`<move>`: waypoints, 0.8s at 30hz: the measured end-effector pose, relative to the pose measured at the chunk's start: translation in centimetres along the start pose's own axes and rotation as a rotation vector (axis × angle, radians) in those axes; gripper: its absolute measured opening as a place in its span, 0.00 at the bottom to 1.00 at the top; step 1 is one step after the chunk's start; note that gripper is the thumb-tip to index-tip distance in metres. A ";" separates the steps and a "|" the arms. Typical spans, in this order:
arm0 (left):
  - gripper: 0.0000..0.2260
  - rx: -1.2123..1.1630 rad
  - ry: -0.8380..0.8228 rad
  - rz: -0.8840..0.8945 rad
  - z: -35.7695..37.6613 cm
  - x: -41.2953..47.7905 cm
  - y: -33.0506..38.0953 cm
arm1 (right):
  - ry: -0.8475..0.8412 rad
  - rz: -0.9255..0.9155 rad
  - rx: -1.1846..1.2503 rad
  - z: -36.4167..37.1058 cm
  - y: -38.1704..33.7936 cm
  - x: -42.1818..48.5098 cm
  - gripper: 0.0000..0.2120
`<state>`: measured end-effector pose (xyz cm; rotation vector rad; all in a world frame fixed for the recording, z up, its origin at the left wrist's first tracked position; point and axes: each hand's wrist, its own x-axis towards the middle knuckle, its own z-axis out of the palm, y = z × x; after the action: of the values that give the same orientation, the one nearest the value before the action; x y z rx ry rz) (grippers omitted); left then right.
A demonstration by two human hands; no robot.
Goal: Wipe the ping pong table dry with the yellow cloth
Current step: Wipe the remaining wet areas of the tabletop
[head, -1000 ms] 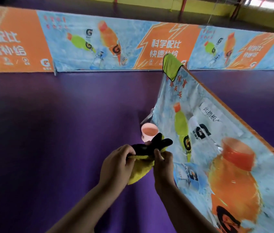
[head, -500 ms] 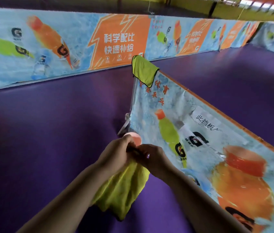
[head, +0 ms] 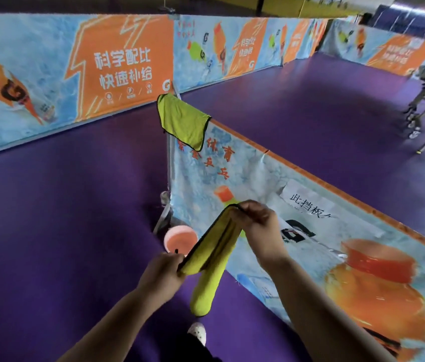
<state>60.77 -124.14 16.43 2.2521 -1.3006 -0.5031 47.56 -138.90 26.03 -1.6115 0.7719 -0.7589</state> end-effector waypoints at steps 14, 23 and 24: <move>0.06 -0.103 0.441 -0.106 -9.4 24.4 2.0 | 0.501 -0.031 -0.042 -6.4 1.6 20.4 0.10; 0.08 -0.236 0.540 0.246 -14.1 41.4 8.1 | 0.891 -0.048 -0.090 -9.9 1.1 29.7 0.03; 0.08 -0.247 0.544 0.282 -14.3 43.2 8.7 | 0.938 -0.049 -0.088 -10.0 1.1 30.5 0.05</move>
<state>83.07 -162.41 30.03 1.7875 -1.1627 0.0539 56.96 -169.50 28.69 -1.3053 1.4333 -1.5687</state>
